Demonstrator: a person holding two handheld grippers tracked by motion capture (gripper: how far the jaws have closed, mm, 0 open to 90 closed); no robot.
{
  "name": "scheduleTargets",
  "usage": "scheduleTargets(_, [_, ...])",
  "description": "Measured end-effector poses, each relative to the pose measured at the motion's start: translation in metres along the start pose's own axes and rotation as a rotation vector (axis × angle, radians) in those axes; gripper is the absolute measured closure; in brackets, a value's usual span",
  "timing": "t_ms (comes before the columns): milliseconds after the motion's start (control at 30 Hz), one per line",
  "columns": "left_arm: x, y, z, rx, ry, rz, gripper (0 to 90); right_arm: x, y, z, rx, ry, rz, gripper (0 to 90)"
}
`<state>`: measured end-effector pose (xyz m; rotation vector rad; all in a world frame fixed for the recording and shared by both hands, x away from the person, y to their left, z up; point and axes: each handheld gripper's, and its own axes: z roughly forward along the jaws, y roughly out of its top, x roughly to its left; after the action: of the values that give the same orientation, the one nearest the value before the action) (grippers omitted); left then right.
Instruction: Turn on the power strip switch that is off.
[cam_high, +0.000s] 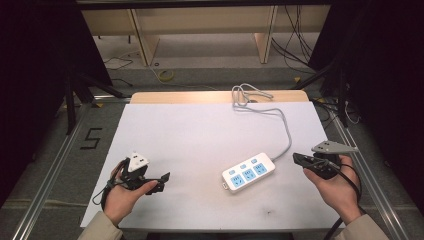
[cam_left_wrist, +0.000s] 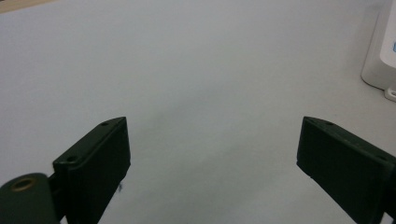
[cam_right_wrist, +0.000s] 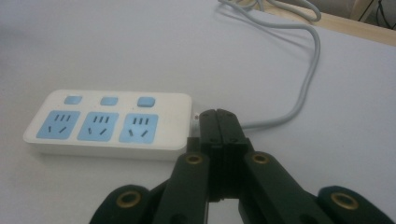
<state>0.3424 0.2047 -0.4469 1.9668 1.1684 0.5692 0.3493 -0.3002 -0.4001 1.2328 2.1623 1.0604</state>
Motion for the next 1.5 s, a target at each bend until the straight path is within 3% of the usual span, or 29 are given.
scheduleTargets(1500, [0.0, 0.0, 0.001, -0.001, 0.004, 0.008, 9.9, 0.005, 0.018, 0.016, 0.036, 0.026, -0.017, 90.0])
